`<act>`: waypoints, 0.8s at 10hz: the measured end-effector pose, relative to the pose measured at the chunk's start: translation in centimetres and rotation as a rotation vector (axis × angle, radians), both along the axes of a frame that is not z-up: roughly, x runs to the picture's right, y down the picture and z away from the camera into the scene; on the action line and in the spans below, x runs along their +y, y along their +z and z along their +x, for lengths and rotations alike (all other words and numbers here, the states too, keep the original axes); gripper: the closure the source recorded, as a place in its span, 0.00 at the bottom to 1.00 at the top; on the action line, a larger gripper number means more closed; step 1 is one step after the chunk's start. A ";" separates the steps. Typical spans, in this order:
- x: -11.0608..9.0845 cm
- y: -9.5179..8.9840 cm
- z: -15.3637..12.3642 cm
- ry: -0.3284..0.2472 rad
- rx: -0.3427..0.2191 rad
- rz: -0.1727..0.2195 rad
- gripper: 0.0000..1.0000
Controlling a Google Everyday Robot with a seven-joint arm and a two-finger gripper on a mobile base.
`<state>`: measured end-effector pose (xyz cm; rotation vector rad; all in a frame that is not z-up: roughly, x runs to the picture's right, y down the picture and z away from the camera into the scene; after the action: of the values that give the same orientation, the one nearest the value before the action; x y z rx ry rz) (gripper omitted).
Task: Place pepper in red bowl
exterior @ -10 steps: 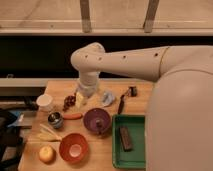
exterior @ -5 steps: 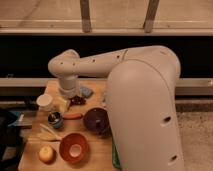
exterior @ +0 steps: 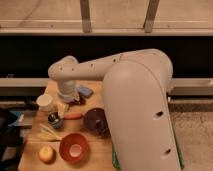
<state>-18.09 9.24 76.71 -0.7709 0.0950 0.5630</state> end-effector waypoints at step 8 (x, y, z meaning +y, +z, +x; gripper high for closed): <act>4.5 5.5 1.1 0.008 0.001 -0.110 0.22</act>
<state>-16.94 13.74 82.20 -0.8783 0.1243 0.5689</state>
